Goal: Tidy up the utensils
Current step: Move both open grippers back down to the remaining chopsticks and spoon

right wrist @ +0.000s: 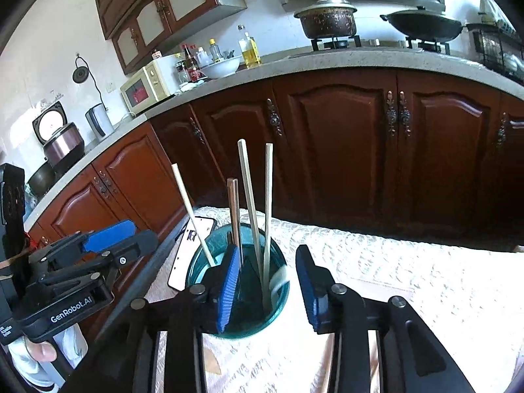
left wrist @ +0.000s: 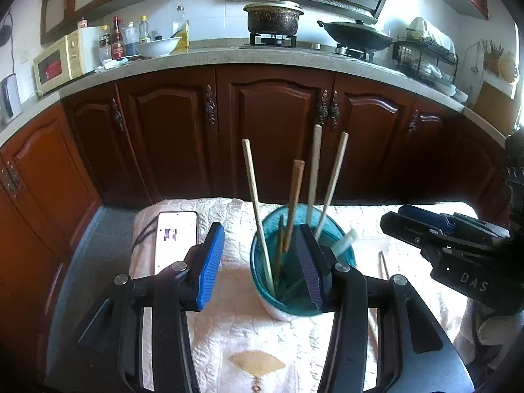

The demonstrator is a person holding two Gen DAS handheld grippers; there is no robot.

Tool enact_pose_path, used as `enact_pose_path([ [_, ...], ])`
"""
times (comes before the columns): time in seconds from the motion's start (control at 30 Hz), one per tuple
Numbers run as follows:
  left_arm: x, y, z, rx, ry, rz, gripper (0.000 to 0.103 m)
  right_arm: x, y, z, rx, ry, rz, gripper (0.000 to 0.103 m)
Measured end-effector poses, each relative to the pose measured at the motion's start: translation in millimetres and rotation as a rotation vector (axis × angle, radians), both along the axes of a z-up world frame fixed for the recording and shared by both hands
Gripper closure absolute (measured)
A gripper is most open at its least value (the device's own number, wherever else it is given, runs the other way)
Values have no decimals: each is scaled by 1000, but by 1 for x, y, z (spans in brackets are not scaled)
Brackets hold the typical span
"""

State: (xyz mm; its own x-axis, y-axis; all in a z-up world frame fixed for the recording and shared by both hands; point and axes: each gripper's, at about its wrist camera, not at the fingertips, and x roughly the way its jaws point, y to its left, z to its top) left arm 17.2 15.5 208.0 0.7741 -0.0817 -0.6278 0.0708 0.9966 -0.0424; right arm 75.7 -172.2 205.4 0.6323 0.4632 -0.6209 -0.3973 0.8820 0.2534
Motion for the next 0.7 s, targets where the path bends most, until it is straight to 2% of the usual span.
enact_pose_path([
  [0.37, -37, -20, -5, -38, -4, 21, 58, -52, -31, 7, -29, -16, -80, 63],
  [0.7, -58, -43, -8, -34, -20, -2, 58, -85, -55, 6, -43, -19, -123, 61],
])
